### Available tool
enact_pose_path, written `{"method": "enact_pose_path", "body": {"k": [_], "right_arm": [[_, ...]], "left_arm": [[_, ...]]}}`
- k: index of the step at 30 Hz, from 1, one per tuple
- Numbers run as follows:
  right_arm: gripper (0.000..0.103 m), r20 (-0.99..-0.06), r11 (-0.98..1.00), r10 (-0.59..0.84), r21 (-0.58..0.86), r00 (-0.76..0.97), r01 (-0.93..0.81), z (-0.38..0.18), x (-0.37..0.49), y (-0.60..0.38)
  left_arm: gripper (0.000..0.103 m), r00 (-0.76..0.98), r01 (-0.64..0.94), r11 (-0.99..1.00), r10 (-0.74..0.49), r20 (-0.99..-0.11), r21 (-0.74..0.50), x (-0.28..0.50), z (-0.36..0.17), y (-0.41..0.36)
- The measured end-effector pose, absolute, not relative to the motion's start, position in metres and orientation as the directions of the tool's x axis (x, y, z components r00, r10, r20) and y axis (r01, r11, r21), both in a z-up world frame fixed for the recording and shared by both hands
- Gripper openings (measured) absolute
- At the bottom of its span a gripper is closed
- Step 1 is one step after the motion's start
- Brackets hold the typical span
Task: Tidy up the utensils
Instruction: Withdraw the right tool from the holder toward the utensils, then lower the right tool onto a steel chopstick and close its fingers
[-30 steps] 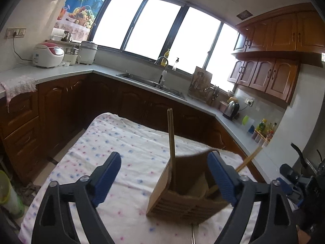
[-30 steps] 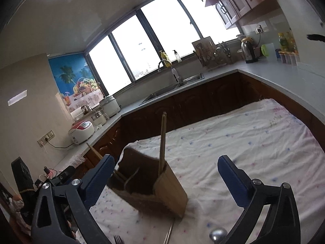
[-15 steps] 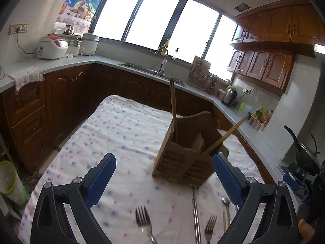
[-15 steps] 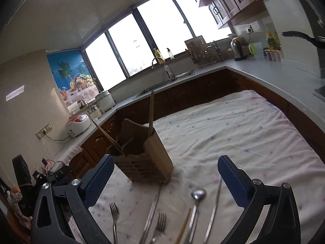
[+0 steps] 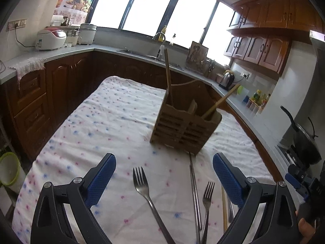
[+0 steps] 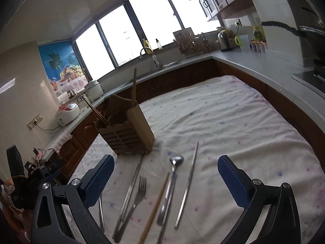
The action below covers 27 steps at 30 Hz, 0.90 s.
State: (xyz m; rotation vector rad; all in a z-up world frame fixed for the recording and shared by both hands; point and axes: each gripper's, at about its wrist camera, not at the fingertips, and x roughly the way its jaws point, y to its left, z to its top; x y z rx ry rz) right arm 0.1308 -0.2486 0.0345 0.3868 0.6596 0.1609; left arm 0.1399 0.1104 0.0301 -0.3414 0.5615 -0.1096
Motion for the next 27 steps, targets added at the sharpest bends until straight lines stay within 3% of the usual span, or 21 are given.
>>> {"method": "enact_pose_path", "body": {"k": [27], "right_arm": [[0.102, -0.633, 0.927, 0.255, 0.375, 0.731, 0.001, 0.007, 0.135, -0.254]], "left_arm": [[0.095, 0.761, 0.036, 0.962, -0.201, -0.617, -0.269, 0.163, 0.022, 0.068]]}}
